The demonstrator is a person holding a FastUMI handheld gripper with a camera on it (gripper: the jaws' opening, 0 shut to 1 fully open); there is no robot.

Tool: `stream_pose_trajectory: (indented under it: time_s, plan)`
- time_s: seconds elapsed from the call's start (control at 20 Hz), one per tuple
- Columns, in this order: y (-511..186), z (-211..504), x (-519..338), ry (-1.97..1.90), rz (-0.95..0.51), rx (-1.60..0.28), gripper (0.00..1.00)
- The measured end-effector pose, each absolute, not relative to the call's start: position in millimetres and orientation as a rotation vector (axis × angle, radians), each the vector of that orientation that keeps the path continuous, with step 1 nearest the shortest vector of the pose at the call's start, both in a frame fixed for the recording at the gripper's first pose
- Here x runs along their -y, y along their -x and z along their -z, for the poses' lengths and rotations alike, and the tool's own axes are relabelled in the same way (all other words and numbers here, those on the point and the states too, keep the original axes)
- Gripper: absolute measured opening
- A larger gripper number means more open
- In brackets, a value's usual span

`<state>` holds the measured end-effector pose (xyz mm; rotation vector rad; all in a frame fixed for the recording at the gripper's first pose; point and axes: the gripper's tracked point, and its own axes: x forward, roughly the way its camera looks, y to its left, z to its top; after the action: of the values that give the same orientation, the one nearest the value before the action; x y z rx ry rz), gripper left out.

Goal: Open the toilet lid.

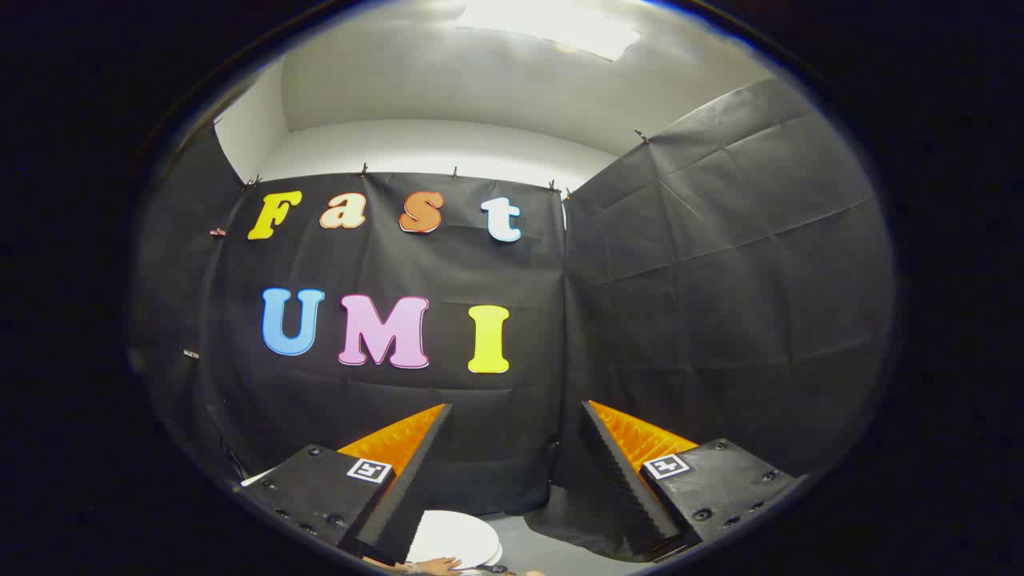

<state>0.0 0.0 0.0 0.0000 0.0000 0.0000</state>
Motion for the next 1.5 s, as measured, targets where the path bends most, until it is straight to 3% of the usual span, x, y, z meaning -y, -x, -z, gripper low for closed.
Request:
stream_pose_trajectory:
  time_s: [0.4, 0.6, 1.1, 1.5]
  plan:
    - [-33, 27, -128, -0.033, -0.271, -0.038, 0.98]
    - [-17, 46, -195, -0.068, -0.371, -0.095, 0.99]
    - [21, 18, -231, -0.05, -0.431, -0.041, 0.98]
    - [5, 27, -204, -0.07, -0.349, -0.081, 0.98]
